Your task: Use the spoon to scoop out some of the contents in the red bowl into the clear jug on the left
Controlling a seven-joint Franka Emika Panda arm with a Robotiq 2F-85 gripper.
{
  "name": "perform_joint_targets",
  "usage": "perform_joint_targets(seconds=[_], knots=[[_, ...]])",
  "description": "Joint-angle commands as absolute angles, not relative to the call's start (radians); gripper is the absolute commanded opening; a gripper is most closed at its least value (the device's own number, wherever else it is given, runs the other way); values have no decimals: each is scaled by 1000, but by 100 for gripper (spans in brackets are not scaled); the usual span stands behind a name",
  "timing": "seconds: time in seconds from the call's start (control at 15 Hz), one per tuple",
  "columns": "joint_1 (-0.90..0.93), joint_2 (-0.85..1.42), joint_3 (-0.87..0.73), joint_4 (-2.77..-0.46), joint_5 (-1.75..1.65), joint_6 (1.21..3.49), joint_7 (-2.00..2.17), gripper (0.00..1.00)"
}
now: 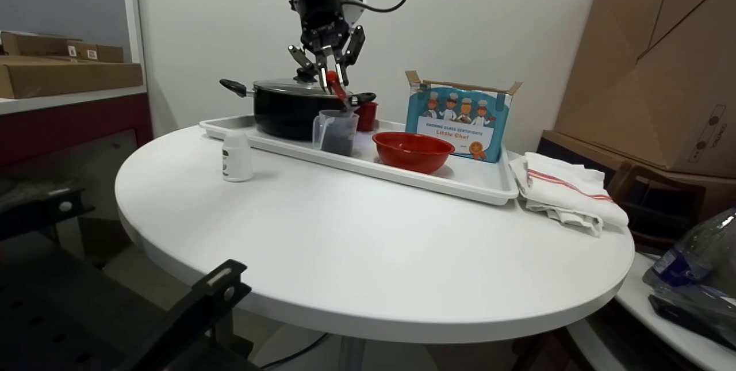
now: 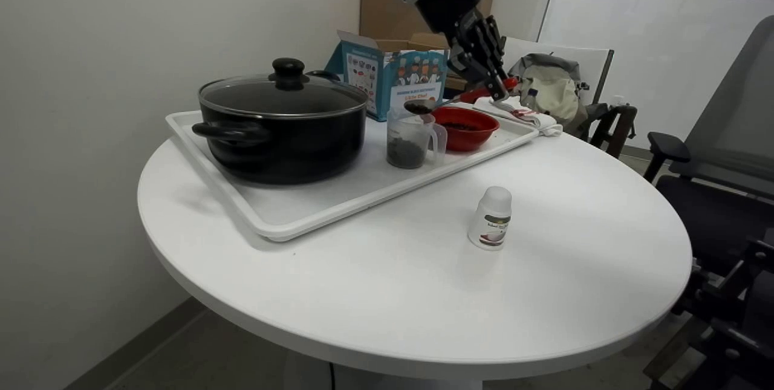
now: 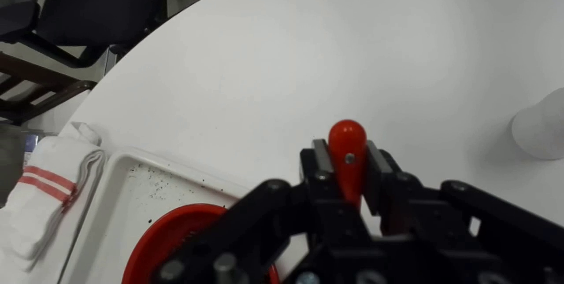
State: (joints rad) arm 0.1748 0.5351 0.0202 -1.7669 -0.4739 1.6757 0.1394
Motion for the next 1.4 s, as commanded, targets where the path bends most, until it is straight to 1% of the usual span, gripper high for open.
perform_joint_targets(seconds=[0.0,1.33], knots=[[194,546,12,-1747,-506,1640,162,10],[230,547,24,-1765,-676,1592,201,10]])
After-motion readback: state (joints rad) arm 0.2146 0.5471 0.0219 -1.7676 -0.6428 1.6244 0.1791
